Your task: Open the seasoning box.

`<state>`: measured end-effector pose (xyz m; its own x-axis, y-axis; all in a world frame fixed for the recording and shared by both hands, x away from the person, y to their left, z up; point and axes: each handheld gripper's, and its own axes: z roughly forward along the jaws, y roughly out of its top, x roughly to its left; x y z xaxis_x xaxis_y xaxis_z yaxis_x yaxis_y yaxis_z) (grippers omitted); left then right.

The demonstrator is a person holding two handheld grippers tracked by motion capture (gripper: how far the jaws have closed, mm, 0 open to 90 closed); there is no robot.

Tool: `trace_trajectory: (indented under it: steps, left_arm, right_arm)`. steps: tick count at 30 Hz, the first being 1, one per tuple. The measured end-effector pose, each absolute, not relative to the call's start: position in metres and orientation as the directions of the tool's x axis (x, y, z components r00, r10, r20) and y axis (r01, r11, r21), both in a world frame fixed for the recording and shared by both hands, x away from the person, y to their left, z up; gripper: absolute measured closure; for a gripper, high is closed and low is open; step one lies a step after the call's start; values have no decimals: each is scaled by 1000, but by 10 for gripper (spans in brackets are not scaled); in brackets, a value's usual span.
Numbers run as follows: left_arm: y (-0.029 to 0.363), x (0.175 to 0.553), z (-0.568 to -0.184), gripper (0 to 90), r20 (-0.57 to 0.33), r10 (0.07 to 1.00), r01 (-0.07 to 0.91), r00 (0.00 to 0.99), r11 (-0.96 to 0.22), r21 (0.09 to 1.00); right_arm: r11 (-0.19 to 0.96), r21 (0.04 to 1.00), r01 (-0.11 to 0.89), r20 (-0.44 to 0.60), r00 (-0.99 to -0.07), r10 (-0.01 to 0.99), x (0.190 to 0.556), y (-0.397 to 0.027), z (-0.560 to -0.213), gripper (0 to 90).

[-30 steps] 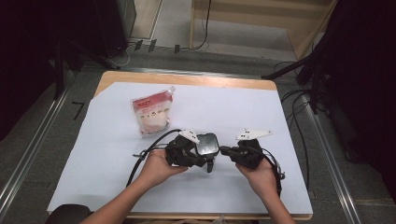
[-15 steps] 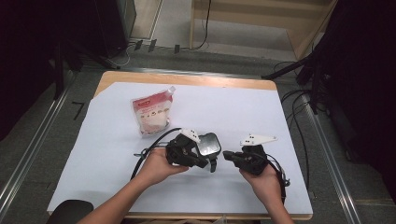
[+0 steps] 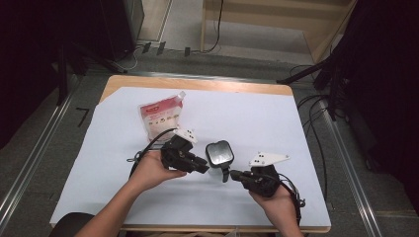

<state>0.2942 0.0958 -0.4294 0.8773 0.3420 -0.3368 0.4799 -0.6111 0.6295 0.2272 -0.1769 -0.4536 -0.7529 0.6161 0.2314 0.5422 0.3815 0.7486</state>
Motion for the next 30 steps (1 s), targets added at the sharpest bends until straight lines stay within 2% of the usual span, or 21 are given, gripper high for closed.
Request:
trace_trajectory:
  steps: [7, 8, 12, 15, 19, 23, 30]
  left_arm:
    - [106, 301, -428, 604, -308, 363, 473, 880, -602, 643]
    - [106, 302, -427, 561, -302, 368, 473, 879, -600, 645]
    - [108, 305, -428, 497, -291, 373, 467, 881, -583, 665]
    - [108, 305, -428, 492, -282, 371, 458, 885, -584, 670]
    - [109, 306, -429, 428, -257, 385, 450, 886, -584, 676]
    - [111, 308, -428, 412, -291, 384, 474, 877, -582, 661]
    - [111, 308, -428, 384, -276, 381, 460, 882, -572, 679]
  right_arm:
    - [409, 739, 536, 229, -770, 595, 227, -164, -459, 899]
    - [417, 735, 535, 231, -776, 587, 227, -161, -461, 899]
    - [432, 728, 533, 236, -785, 572, 228, -154, -465, 899]
    - [439, 724, 532, 236, -789, 567, 229, -151, -467, 899]
    - [454, 714, 533, 233, -792, 564, 230, -145, -471, 899]
    - [456, 713, 532, 232, -793, 563, 232, -144, -472, 899]
    - [466, 710, 527, 227, -798, 558, 233, -143, -474, 900]
